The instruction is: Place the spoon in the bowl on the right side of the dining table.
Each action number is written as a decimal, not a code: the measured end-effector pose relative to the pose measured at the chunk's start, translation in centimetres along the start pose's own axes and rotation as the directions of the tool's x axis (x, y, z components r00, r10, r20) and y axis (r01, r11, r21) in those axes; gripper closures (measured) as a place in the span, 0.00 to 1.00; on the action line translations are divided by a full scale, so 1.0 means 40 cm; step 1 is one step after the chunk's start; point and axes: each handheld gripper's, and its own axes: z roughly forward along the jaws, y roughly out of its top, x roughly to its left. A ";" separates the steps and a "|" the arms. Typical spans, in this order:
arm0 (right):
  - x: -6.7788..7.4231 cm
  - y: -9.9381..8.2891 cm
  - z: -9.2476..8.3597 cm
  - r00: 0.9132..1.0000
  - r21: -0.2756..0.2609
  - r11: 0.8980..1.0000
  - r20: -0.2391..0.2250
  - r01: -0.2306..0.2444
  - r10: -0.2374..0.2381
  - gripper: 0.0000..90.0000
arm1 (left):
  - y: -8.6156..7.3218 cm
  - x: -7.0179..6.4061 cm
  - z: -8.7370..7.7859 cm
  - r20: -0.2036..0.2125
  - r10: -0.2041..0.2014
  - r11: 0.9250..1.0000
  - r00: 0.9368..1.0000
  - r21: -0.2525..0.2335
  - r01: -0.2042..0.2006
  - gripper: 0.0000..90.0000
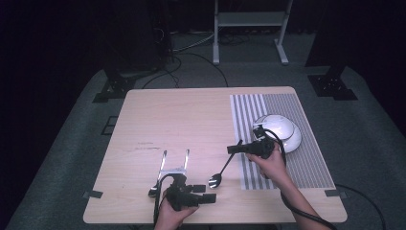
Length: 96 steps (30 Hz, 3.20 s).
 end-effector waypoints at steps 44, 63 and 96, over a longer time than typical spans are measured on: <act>-0.058 0.038 -0.150 0.994 -0.122 0.990 0.081 -0.066 0.076 0.99 | 0.003 -0.007 -0.002 -0.026 0.031 0.999 0.999 0.008 -0.031 0.06; -0.089 0.058 -0.213 0.987 -0.196 0.976 0.113 -0.091 0.114 0.99 | 0.005 -0.009 -0.003 -0.022 0.032 0.999 0.999 0.000 -0.032 0.06; -0.125 0.098 -0.330 0.968 -0.305 0.945 0.178 -0.117 0.177 0.99 | 0.006 -0.009 -0.004 -0.023 0.037 0.999 0.999 0.002 -0.037 0.06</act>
